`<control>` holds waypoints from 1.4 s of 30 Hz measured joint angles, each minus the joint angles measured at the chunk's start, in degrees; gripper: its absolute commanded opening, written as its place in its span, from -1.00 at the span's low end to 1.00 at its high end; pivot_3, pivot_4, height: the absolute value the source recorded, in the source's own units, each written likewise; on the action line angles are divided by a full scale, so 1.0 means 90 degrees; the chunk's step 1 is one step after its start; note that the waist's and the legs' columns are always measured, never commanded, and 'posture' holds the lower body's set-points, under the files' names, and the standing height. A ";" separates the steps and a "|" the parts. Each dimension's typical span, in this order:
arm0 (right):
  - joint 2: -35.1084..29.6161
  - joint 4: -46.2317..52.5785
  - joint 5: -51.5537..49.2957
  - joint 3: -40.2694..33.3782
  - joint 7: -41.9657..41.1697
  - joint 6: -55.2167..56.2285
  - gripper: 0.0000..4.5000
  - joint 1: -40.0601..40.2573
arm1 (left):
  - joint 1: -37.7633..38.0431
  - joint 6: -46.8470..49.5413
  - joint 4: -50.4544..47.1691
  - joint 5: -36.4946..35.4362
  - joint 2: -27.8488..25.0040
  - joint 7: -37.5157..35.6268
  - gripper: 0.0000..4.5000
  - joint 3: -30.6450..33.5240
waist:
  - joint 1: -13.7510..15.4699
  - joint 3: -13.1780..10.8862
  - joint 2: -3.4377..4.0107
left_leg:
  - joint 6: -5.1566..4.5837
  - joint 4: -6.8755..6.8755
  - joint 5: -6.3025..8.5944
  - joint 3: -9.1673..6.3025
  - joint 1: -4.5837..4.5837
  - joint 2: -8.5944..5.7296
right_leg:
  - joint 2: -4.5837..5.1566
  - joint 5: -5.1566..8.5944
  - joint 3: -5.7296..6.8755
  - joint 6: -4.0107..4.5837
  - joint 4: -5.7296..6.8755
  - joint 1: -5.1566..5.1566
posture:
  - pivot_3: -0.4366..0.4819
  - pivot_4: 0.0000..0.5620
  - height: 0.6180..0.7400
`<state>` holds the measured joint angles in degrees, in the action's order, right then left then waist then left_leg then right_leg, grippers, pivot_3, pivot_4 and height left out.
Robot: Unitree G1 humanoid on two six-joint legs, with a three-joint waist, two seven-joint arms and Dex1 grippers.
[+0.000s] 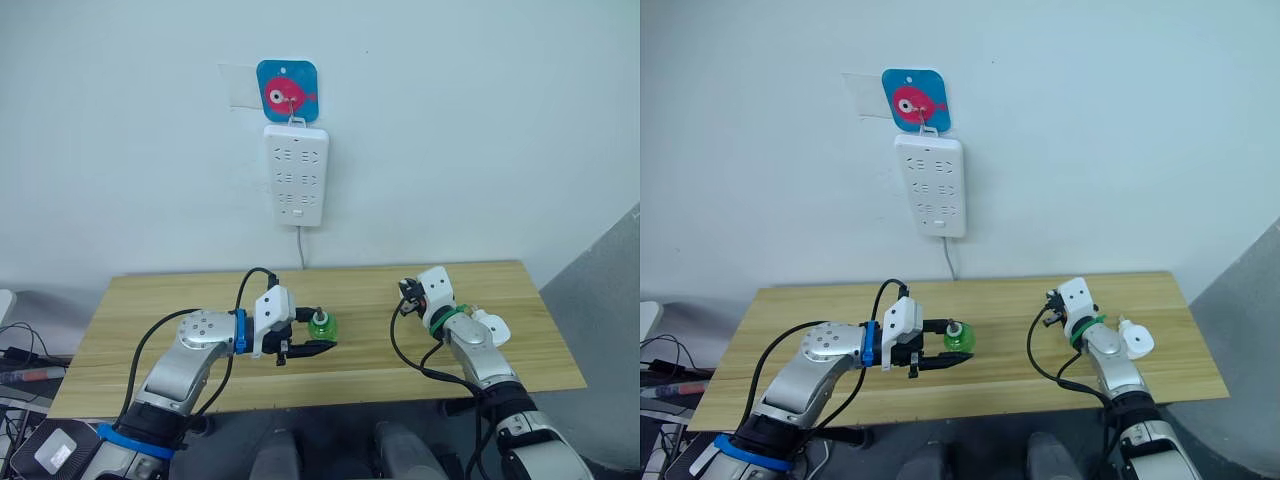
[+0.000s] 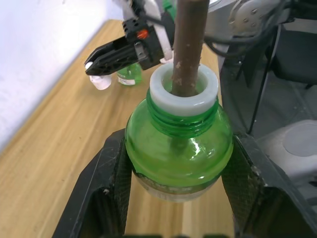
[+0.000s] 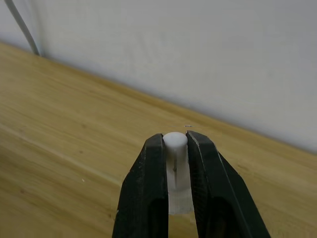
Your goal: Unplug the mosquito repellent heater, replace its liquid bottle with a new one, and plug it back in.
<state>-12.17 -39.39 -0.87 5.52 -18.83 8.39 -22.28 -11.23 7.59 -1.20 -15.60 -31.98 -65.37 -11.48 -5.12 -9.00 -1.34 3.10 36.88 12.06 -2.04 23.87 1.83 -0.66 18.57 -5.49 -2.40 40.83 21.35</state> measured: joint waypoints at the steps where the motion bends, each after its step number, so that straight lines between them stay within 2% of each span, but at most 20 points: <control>1: 0.0037 -0.0229 0.0026 0.0000 0.0040 0.0112 -0.89 -0.0063 | 0.0003 0.0010 -0.0046 -0.0001 -0.0017 0.0003 -0.02 0.0003 | -0.0001 0.0000 0.0000 | 0.0000 0.0000 0.0000 0.0000 0.0000 0.0000 | 0.0000 0.0000 -0.0001 0.0000 0.0000 0.0000 | -0.07 -0.67 1.00; 6: 0.0198 -0.1101 0.0078 -0.0174 0.0360 0.0428 -0.89 -0.0359 | 0.0022 0.0061 -0.0101 -0.0005 -0.0045 0.0039 -0.02 0.0025 | 0.0003 0.0000 0.0001 | 0.0000 0.0000 0.0000 0.0000 -0.0001 0.0000 | 0.0000 0.0000 -0.0002 0.0000 0.0000 -0.0001 | -0.06 -0.69 1.00; 10: 0.0212 -0.1269 0.0064 -0.0293 0.0397 0.0544 -0.89 -0.0406 | 0.0053 0.0073 -0.0145 -0.0006 -0.0047 0.0058 -0.02 0.0026 | 0.0003 0.0002 0.0002 | 0.0000 0.0000 0.0000 -0.0003 -0.0001 0.0000 | 0.0001 0.0000 0.0001 0.0000 0.0001 -0.0002 | -0.06 -0.70 1.00; 18: 0.0240 -0.1221 0.0012 -0.0357 0.0138 0.0620 0.35 -0.0344 | 0.0053 0.0075 -0.0156 -0.0006 -0.0046 0.0060 -0.02 0.0026 | 0.0001 0.0004 0.0003 | 0.0000 0.0000 0.0000 -0.0002 -0.0002 0.0000 | 0.0001 0.0000 0.0000 0.0000 0.0002 -0.0002 | -0.08 -0.71 1.00; 22: 0.0069 -0.0523 0.0053 -0.0302 -0.0138 0.0750 0.99 -0.0045 | 0.0049 0.0075 -0.0160 -0.0008 -0.0042 0.0054 -0.02 0.0025 | 0.0003 0.0004 0.0004 | 0.0000 0.0001 0.0000 -0.0001 -0.0001 -0.0001 | 0.0001 0.0000 -0.0001 0.0000 0.0002 -0.0001 | -0.10 -0.71 1.00; 25: -0.0118 0.0751 -0.0188 -0.0211 -0.0772 0.0579 0.99 0.0266 | 0.0049 0.0076 -0.0164 -0.0009 -0.0042 0.0050 -0.02 0.0023 | -0.0009 0.0005 0.0006 | 0.0000 0.0001 0.0000 -0.0002 -0.0001 0.0000 | 0.0001 0.0000 -0.0001 0.0000 0.0003 0.0000 | -0.12 -0.71 1.00; 27: -0.0239 0.1859 -0.0637 -0.0070 -0.1443 -0.0001 0.99 0.0454 | 0.0041 0.0076 -0.0168 -0.0011 -0.0040 0.0032 -0.02 0.0021 | -0.0012 0.0008 0.0009 | 0.0000 0.0002 0.0000 -0.0007 -0.0003 0.0004 | -0.0002 0.0000 0.0000 0.0000 0.0005 -0.0001 | -0.13 -0.70 1.00; 30: -0.0760 0.3721 -0.1621 0.0311 -0.2721 -0.1326 0.72 0.0788 | 0.0025 0.0074 -0.0164 -0.0012 -0.0039 -0.0024 -0.02 0.0018 | 0.0016 0.0011 0.0012 | 0.0000 0.0004 0.0000 -0.0015 0.0000 0.0002 | -0.0002 0.0001 0.0009 -0.0001 0.0002 -0.0005 | -0.15 -0.70 1.00; 33: -0.1471 0.4908 -0.2243 0.0548 -0.3633 -0.2289 0.25 0.0971 | -0.0021 0.0072 -0.0124 -0.0012 -0.0040 -0.0054 -0.02 0.0024 | 0.0038 0.0013 0.0008 | 0.0000 0.0009 0.0000 -0.0016 0.0000 -0.0002 | 0.0002 0.0001 0.0013 -0.0002 -0.0001 -0.0012 | -0.17 -0.69 1.00; 37: -0.1994 0.5876 -0.2790 0.0737 -0.4244 -0.3250 0.25 0.1055 | -0.0212 0.0058 -0.0030 -0.0010 -0.0032 -0.0128 -0.02 0.0023 | 0.0033 0.0015 0.0006 | 0.0000 0.0011 0.0000 -0.0017 -0.0003 0.0000 | -0.0002 0.0015 0.0012 -0.0026 0.0001 -0.0012 | -0.17 -0.69 1.00; 42: -0.1679 0.6098 -0.2844 0.1006 -0.4192 -0.3640 0.25 0.0831 | -0.0411 0.0053 -0.0027 -0.0009 0.0075 -0.0171 -0.02 0.0005 | -0.0012 0.0017 0.0005 | 0.0000 0.0010 0.0000 -0.0014 -0.0003 0.0001 | -0.0004 0.0016 0.0005 -0.0029 0.0002 -0.0007 | -0.17 -0.68 1.00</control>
<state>-27.28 15.50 -26.47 14.57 -56.55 -24.37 -14.80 -14.93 8.07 -1.45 -15.69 -31.30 -66.92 -11.44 -5.23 -8.85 -1.30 3.10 36.97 12.06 -2.17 23.84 1.83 -0.70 18.72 -5.45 -2.66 40.85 21.29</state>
